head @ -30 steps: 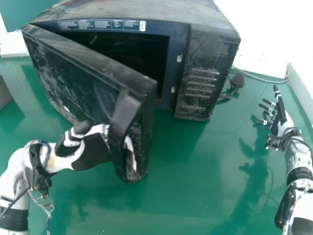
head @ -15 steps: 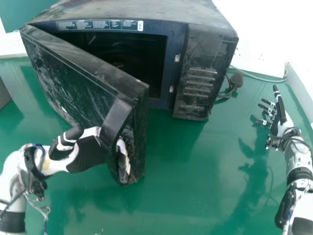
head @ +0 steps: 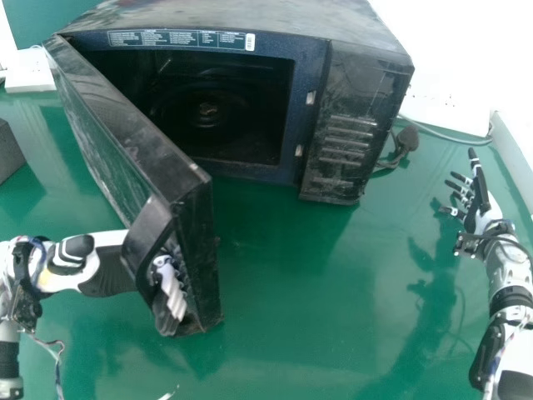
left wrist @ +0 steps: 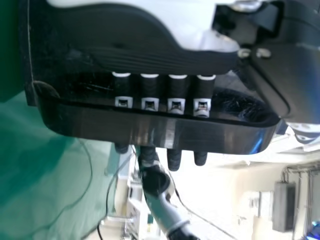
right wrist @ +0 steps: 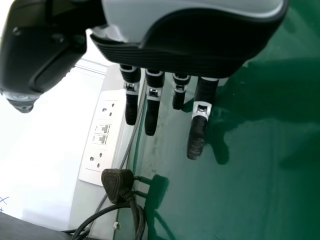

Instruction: Open the door of oven

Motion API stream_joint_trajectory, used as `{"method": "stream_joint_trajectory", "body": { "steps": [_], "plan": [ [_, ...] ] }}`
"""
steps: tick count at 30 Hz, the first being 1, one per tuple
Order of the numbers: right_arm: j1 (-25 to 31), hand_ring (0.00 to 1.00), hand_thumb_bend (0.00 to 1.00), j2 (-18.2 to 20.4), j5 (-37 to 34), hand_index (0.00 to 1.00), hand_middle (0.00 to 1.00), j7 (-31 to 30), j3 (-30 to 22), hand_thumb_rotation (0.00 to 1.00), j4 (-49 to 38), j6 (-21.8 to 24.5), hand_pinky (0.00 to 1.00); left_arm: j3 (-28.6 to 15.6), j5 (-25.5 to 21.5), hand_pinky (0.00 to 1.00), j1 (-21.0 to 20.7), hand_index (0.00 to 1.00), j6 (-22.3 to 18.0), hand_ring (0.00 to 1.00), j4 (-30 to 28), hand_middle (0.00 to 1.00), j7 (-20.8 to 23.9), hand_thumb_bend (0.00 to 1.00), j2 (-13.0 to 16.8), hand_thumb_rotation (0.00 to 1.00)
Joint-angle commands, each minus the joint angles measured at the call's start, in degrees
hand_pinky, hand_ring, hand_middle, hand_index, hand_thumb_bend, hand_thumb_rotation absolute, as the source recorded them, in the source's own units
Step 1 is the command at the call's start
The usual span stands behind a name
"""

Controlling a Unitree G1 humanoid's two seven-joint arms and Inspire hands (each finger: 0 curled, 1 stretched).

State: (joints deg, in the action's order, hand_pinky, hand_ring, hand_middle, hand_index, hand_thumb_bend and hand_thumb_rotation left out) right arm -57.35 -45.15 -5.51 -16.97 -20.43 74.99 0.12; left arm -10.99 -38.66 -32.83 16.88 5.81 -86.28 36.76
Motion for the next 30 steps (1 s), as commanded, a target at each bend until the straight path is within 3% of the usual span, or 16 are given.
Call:
{"method": "stream_joint_trajectory", "body": {
  "steps": [1, 6, 9, 11, 12, 13, 14, 17, 21, 24, 26, 28, 30],
  "plan": [
    [3.4, 0.74, 0.99, 0.7, 0.9, 0.83, 0.80, -0.1, 0.3, 0.99, 2.1, 2.2, 0.69, -3.9, -2.3, 0.11, -3.5, 0.30, -0.3, 0.19, 2.4, 0.26, 1.5, 1.00, 1.6, 0.64],
    [3.3, 0.75, 1.00, 0.6, 0.5, 0.83, 0.81, -1.0, 0.1, 0.99, 2.0, 2.5, 0.73, -7.7, -2.2, 0.07, 1.0, 0.25, -1.2, 0.13, -4.5, 0.20, 7.8, 1.00, 0.9, 0.67],
    [3.3, 0.77, 0.99, 0.6, 0.5, 0.83, 0.81, -0.7, 0.0, 1.00, 2.1, 2.6, 0.72, -8.6, -2.4, 0.07, 0.8, 0.25, -3.5, 0.13, -1.3, 0.19, 6.0, 1.00, 0.1, 0.75],
    [3.4, 0.75, 1.00, 0.6, 0.6, 0.83, 0.80, -0.9, -0.1, 0.99, 2.1, 2.5, 0.69, -9.2, -1.6, 0.05, 1.8, 0.22, -2.8, 0.11, -2.3, 0.17, 7.9, 1.00, 1.0, 0.74],
    [3.4, 0.74, 1.00, 0.6, 0.8, 0.83, 0.80, -0.7, 0.1, 0.99, 2.1, 2.5, 0.68, -10.1, -1.6, 0.05, 1.1, 0.22, -7.8, 0.10, -1.5, 0.17, 6.2, 1.00, -0.8, 0.73],
    [3.4, 0.74, 1.00, 0.6, 1.0, 0.83, 0.80, -0.5, 0.2, 1.00, 2.1, 2.4, 0.68, -10.0, -0.5, 0.06, 0.7, 0.21, -10.3, 0.11, -1.2, 0.17, 5.2, 0.98, -0.4, 0.81],
    [3.4, 0.74, 1.00, 0.6, 1.0, 0.82, 0.80, -0.6, 0.2, 1.00, 2.1, 2.4, 0.70, -9.9, 0.1, 0.06, 0.2, 0.20, -12.2, 0.11, -0.8, 0.17, 4.5, 0.99, 0.0, 0.83],
    [3.2, 0.74, 1.00, 0.7, 0.4, 0.84, 0.82, -0.6, -0.3, 0.97, 2.0, 2.8, 0.70, -10.9, 0.5, 0.06, 1.1, 0.18, -13.8, 0.11, -2.2, 0.17, 7.3, 1.00, -0.5, 0.82],
    [3.3, 0.77, 1.00, 0.6, 1.0, 0.85, 0.81, -0.6, 0.1, 0.99, 2.1, 2.5, 0.70, -13.4, -0.7, 0.05, 2.5, 0.17, -15.7, 0.10, -3.8, 0.15, 10.1, 1.00, -2.5, 0.88],
    [3.4, 0.72, 0.97, 0.6, 0.9, 0.82, 0.79, -0.6, 0.0, 1.00, 2.1, 2.2, 0.70, -16.0, -0.5, 0.04, 4.9, 0.17, -15.9, 0.09, -6.9, 0.14, 13.9, 1.00, -3.8, 0.85],
    [3.4, 0.73, 0.99, 0.6, 1.0, 0.83, 0.79, -0.5, 0.1, 1.00, 2.1, 2.2, 0.70, -17.0, -0.5, 0.03, 5.6, 0.17, -16.0, 0.09, -7.5, 0.14, 14.1, 1.00, -3.5, 0.82],
    [3.4, 0.70, 1.00, 0.6, 1.0, 0.82, 0.78, -0.1, 0.0, 0.99, 2.1, 2.4, 0.65, -18.0, 0.3, 0.02, 6.0, 0.16, -17.4, 0.08, -8.3, 0.14, 14.5, 1.00, -3.5, 0.85],
    [3.4, 0.69, 1.00, 0.6, 0.9, 0.81, 0.77, -0.1, -0.1, 0.98, 2.2, 2.4, 0.64, -18.9, -1.0, 0.02, 5.1, 0.16, -20.5, 0.08, -7.4, 0.13, 13.8, 1.00, -5.6, 0.88]
  ]
}}
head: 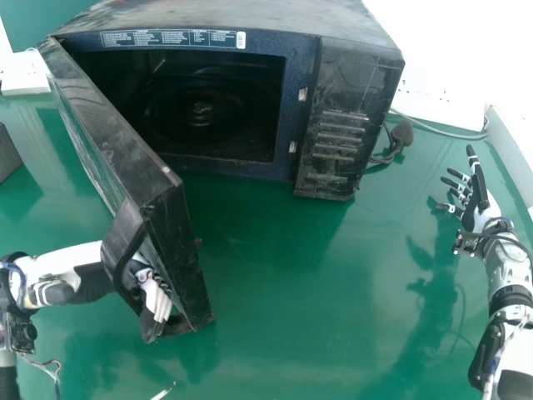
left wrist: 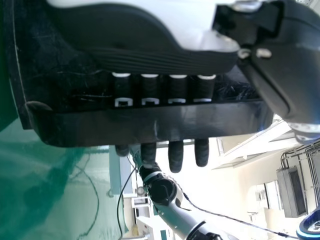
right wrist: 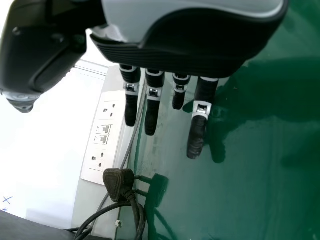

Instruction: Open the door of oven

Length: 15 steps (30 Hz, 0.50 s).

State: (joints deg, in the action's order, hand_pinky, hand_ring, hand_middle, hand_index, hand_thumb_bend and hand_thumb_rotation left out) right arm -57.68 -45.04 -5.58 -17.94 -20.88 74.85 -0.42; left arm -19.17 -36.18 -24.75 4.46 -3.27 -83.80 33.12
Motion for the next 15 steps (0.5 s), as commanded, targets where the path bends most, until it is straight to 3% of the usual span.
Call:
{"method": "stream_joint_trajectory", "body": {
  "steps": [1, 2, 5, 7, 9, 13, 15],
  "plan": [
    [3.8, 0.70, 1.00, 0.5, 1.0, 0.82, 0.77, 0.7, 0.4, 0.99, 2.3, 2.9, 0.64, -10.7, -6.0, 0.02, -3.9, 0.17, -6.8, 0.07, 3.3, 0.13, 9.5, 1.00, -2.3, 0.89],
    [3.8, 0.71, 1.00, 0.4, 0.8, 0.82, 0.78, 0.5, 0.2, 0.99, 2.3, 3.0, 0.65, -10.8, -8.4, 0.01, -4.6, 0.20, -5.3, 0.07, 4.8, 0.13, 8.3, 1.00, -2.9, 0.87],
    [3.6, 0.72, 1.00, 0.5, 0.9, 0.82, 0.78, 0.3, 0.4, 0.98, 2.2, 3.2, 0.66, -12.3, -14.2, 0.01, -6.6, 0.23, -7.9, 0.06, 6.9, 0.13, 7.0, 1.00, -8.3, 0.87],
    [3.6, 0.73, 1.00, 0.5, 1.2, 0.83, 0.79, 0.5, 0.7, 0.99, 2.2, 3.0, 0.67, -12.9, -18.4, 0.04, -7.7, 0.32, -5.2, 0.08, 8.3, 0.16, 5.1, 1.00, -9.7, 0.81],
    [3.7, 0.73, 0.98, 0.5, 1.5, 0.83, 0.80, 0.9, 0.9, 1.00, 2.2, 2.8, 0.68, -13.6, -20.0, 0.06, -7.9, 0.45, -3.2, 0.11, 8.6, 0.21, 4.4, 1.00, -9.7, 0.78],
    [3.7, 0.70, 0.99, 0.5, 1.2, 0.82, 0.78, 0.9, 0.5, 0.98, 2.3, 2.7, 0.65, -14.1, -21.2, 0.05, -8.7, 0.44, 0.8, 0.11, 8.8, 0.19, 3.0, 1.00, -7.7, 0.78],
    [3.7, 0.69, 1.00, 0.5, 1.3, 0.81, 0.77, 0.9, 0.6, 0.99, 2.2, 2.6, 0.64, -14.9, -20.3, 0.13, -9.2, 0.47, 0.0, 0.22, 9.3, 0.26, 2.2, 1.00, -6.7, 0.78]
  ]
}}
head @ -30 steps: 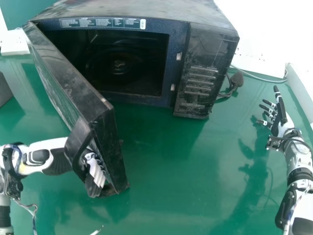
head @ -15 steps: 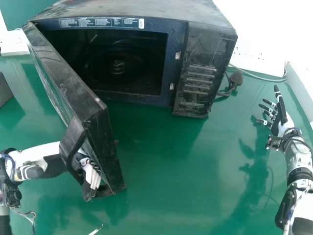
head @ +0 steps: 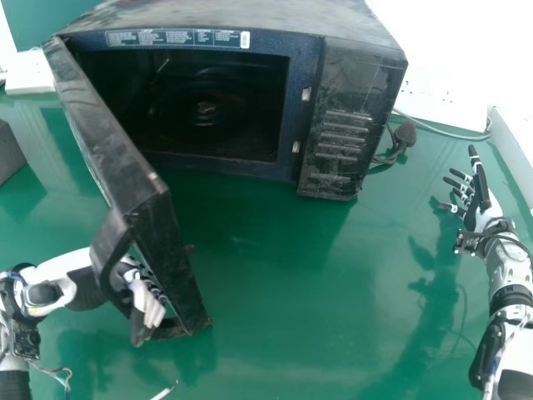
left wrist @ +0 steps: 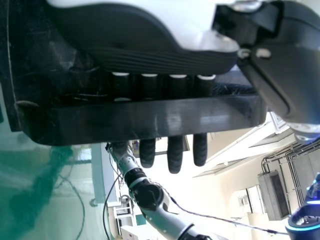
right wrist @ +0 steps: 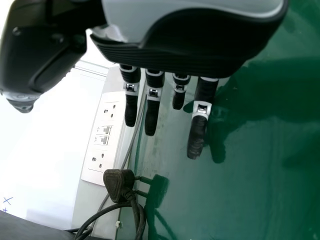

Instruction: Open the door of oven

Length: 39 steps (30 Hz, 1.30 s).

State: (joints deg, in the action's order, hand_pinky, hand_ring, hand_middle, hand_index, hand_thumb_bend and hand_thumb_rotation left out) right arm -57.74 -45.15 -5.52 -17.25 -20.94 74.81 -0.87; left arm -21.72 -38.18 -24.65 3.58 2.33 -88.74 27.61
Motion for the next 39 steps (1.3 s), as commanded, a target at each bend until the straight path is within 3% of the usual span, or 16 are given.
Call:
{"method": "stream_joint_trajectory", "body": {
  "steps": [1, 2, 4, 7, 12, 15, 17, 22, 24, 25, 27, 28, 29, 32, 35, 39],
  "plan": [
    [3.8, 0.70, 0.99, 0.6, 1.2, 0.81, 0.77, 0.1, 0.7, 1.00, 2.3, 3.0, 0.66, -13.0, -16.6, 0.15, -9.1, 0.48, -0.8, 0.25, 3.6, 0.30, 7.9, 1.00, -0.6, 0.81],
    [3.8, 0.71, 0.99, 0.6, 1.3, 0.81, 0.77, 0.1, 0.8, 1.00, 2.3, 2.9, 0.68, -13.4, -16.2, 0.15, -9.3, 0.44, -1.1, 0.23, 3.9, 0.29, 7.4, 1.00, 0.2, 0.83],
    [3.7, 0.74, 0.99, 0.5, 1.3, 0.81, 0.79, 0.2, 0.8, 1.00, 2.2, 3.1, 0.70, -13.4, -16.9, 0.18, -10.0, 0.47, 2.0, 0.27, 5.5, 0.34, 4.7, 1.00, 2.8, 0.80],
    [3.7, 0.69, 0.98, 0.5, 1.0, 0.83, 0.78, -0.4, 0.6, 1.00, 2.2, 3.4, 0.63, -14.2, -18.8, 0.16, -10.1, 0.43, 2.8, 0.23, 4.8, 0.30, 4.7, 0.97, 2.2, 0.83],
    [3.9, 0.75, 0.95, 0.5, 1.2, 0.84, 0.82, 0.1, 0.7, 1.00, 2.3, 3.1, 0.76, -16.3, -17.9, 0.14, -8.8, 0.42, 1.8, 0.20, 4.8, 0.27, 5.8, 1.00, 3.7, 0.77],
    [3.9, 0.74, 0.95, 0.5, 1.2, 0.83, 0.80, -0.1, 0.7, 1.00, 2.3, 2.8, 0.71, -17.6, -18.8, 0.14, -8.9, 0.43, 0.8, 0.22, 5.2, 0.28, 6.2, 1.00, 3.2, 0.70],
    [4.0, 0.73, 0.96, 0.4, 1.5, 0.83, 0.81, 0.2, 1.0, 1.00, 2.3, 2.6, 0.72, -18.1, -19.1, 0.11, -9.1, 0.38, 1.2, 0.17, 5.6, 0.23, 6.5, 1.00, 3.6, 0.67],
    [3.9, 0.71, 0.91, 0.3, 1.5, 0.83, 0.80, 0.4, 1.0, 1.00, 2.3, 2.8, 0.66, -18.6, -20.1, 0.11, -8.7, 0.34, 4.8, 0.15, 6.3, 0.21, 6.7, 1.00, 5.5, 0.67],
    [3.8, 0.72, 0.93, 0.5, 1.5, 0.82, 0.80, 1.1, 1.1, 1.00, 2.3, 2.9, 0.67, -19.1, -20.0, 0.11, -8.6, 0.34, 4.1, 0.15, 5.5, 0.21, 7.9, 1.00, 5.2, 0.66],
    [3.8, 0.68, 0.94, 0.5, 1.3, 0.81, 0.78, 1.2, 1.0, 1.00, 2.3, 2.9, 0.62, -19.3, -20.1, 0.08, -8.7, 0.32, 3.7, 0.12, 5.3, 0.19, 8.2, 1.00, 5.0, 0.65],
    [3.7, 0.65, 0.95, 0.6, 1.2, 0.81, 0.78, 0.9, 0.9, 1.00, 2.2, 2.9, 0.58, -19.5, -21.2, 0.03, -9.0, 0.27, 4.0, 0.07, 5.3, 0.14, 8.6, 0.96, 4.4, 0.57],
    [3.6, 0.67, 0.94, 0.6, 1.0, 0.82, 0.78, 0.8, 0.8, 1.00, 2.3, 3.1, 0.58, -19.6, -21.4, 0.01, -9.1, 0.26, 4.4, 0.05, 5.5, 0.13, 8.6, 0.88, 4.6, 0.47],
    [3.6, 0.67, 0.94, 0.5, 1.1, 0.81, 0.78, 0.7, 0.8, 1.00, 2.2, 3.1, 0.59, -19.7, -20.7, 0.01, -8.8, 0.26, 4.0, 0.05, 5.4, 0.13, 8.5, 0.84, 5.1, 0.45],
    [3.7, 0.66, 0.93, 0.5, 0.8, 0.82, 0.78, 0.4, 0.6, 1.00, 2.3, 3.1, 0.61, -20.2, -19.9, 0.03, -7.9, 0.23, 4.6, 0.07, 5.0, 0.14, 8.1, 0.94, 6.8, 0.54],
    [3.5, 0.65, 0.90, 0.5, 0.8, 0.86, 0.80, 0.7, 0.6, 1.00, 2.3, 3.5, 0.64, -20.9, -21.1, 0.11, -7.9, 0.29, 6.0, 0.13, 5.8, 0.19, 6.3, 0.99, 8.1, 0.61],
    [3.6, 0.68, 0.91, 0.4, 0.8, 0.87, 0.81, 0.4, 0.5, 1.00, 2.4, 3.6, 0.56, -21.1, -21.8, 0.08, -8.7, 0.40, 5.9, 0.12, 7.6, 0.20, 5.4, 1.00, 8.1, 0.63]
  ]
}}
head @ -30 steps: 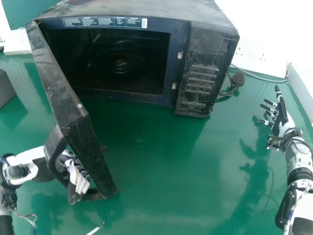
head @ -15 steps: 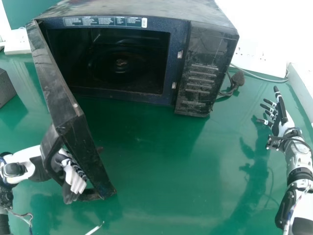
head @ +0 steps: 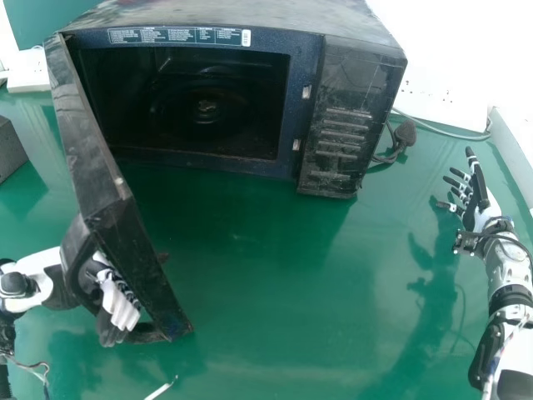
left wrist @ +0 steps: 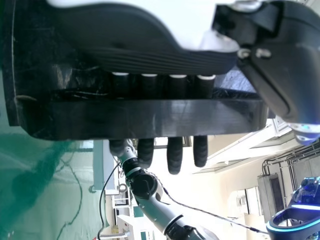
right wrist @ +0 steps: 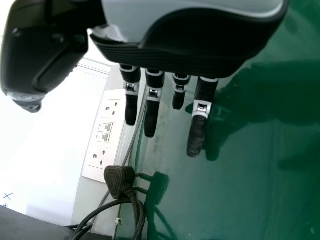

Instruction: Open the door of oven

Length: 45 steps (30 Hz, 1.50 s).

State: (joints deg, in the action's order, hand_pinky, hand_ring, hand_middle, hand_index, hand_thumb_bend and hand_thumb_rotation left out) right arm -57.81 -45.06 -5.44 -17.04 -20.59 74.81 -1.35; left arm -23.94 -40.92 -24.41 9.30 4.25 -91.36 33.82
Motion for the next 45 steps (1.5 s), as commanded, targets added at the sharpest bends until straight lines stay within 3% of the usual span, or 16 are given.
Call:
{"method": "stream_joint_trajectory", "body": {
  "steps": [1, 4, 6, 9, 11, 14, 15, 17, 22, 31, 34, 38, 45],
  "plan": [
    [3.7, 0.68, 0.91, 0.2, 0.7, 0.87, 0.81, 0.1, 0.2, 1.00, 2.4, 4.0, 0.56, -18.9, -19.3, 0.07, -9.0, 0.39, 0.3, 0.12, 5.8, 0.20, 8.1, 1.00, 1.9, 0.63],
    [3.8, 0.70, 0.87, 0.2, 0.7, 0.86, 0.81, 0.2, 0.2, 1.00, 2.4, 3.9, 0.61, -19.2, -19.5, 0.07, -9.9, 0.38, -1.6, 0.11, 7.2, 0.19, 8.4, 0.99, 0.5, 0.65],
    [3.8, 0.69, 0.87, 0.2, 0.6, 0.86, 0.81, 0.2, 0.0, 1.00, 2.4, 4.1, 0.60, -17.2, -15.3, 0.09, -13.9, 0.41, -7.6, 0.12, 19.6, 0.19, 2.7, 0.94, -0.8, 0.62],
    [3.8, 0.64, 0.88, 0.2, 0.7, 0.85, 0.82, 0.6, 0.0, 1.00, 2.4, 4.3, 0.52, -16.5, -13.5, 0.10, -15.3, 0.44, -10.6, 0.13, 25.8, 0.21, -0.8, 0.93, 1.3, 0.63],
    [3.8, 0.66, 0.88, 0.2, 0.7, 0.86, 0.83, 0.1, 0.0, 1.00, 2.4, 4.2, 0.51, -17.0, -13.8, 0.09, -15.0, 0.44, -11.5, 0.12, 26.6, 0.21, 0.0, 0.90, 2.1, 0.59],
    [3.8, 0.65, 0.91, 0.2, 0.3, 0.86, 0.83, -0.4, -0.4, 1.00, 2.4, 4.2, 0.48, -18.3, -12.7, 0.06, -14.2, 0.39, -16.6, 0.09, 27.8, 0.17, 2.6, 0.91, 3.0, 0.60],
    [3.8, 0.69, 0.93, 0.2, 0.3, 0.86, 0.83, -0.3, -0.4, 1.00, 2.4, 4.2, 0.55, -18.8, -12.5, 0.05, -14.1, 0.34, -18.1, 0.08, 28.7, 0.15, 3.6, 0.93, 3.2, 0.59],
    [3.9, 0.68, 0.91, 0.1, 0.3, 0.86, 0.82, -0.2, -0.5, 1.00, 2.4, 4.4, 0.57, -20.0, -13.0, 0.03, -14.7, 0.27, -19.7, 0.07, 31.2, 0.14, 4.1, 0.96, 3.5, 0.56],
    [3.8, 0.70, 0.88, 0.1, 0.3, 0.88, 0.84, -0.3, -0.4, 1.00, 2.3, 4.9, 0.58, -21.7, -12.6, 0.03, -16.6, 0.26, -21.3, 0.07, 37.8, 0.14, 2.2, 1.00, 6.3, 0.63],
    [3.7, 0.68, 0.91, 0.2, -0.1, 0.86, 0.85, -0.2, -0.9, 1.00, 2.2, 5.4, 0.51, -27.4, -11.5, 0.00, -19.1, 0.18, -26.2, 0.04, 42.8, 0.10, 2.9, 1.00, 6.2, 0.72],
    [3.7, 0.66, 0.92, 0.3, 0.2, 0.85, 0.82, -0.2, -0.6, 1.00, 2.0, 5.2, 0.56, -29.0, -10.9, 0.00, -20.0, 0.17, -27.8, 0.04, 44.8, 0.10, 3.6, 1.00, 7.0, 0.72],
    [3.9, 0.72, 0.92, 0.0, 0.7, 0.88, 0.85, -0.4, -0.3, 1.00, 2.1, 4.8, 0.61, -30.9, -10.5, 0.00, -20.9, 0.16, -28.2, 0.04, 48.8, 0.10, 3.2, 1.00, 8.8, 0.74],
    [3.7, 0.71, 0.88, 0.2, 0.8, 0.88, 0.84, 0.4, -0.5, 1.00, 2.1, 5.3, 0.61, -33.3, -10.2, 0.04, -23.2, 0.20, -26.9, 0.08, 57.0, 0.14, 3.3, 0.99, 11.9, 0.78]
  ]
}}
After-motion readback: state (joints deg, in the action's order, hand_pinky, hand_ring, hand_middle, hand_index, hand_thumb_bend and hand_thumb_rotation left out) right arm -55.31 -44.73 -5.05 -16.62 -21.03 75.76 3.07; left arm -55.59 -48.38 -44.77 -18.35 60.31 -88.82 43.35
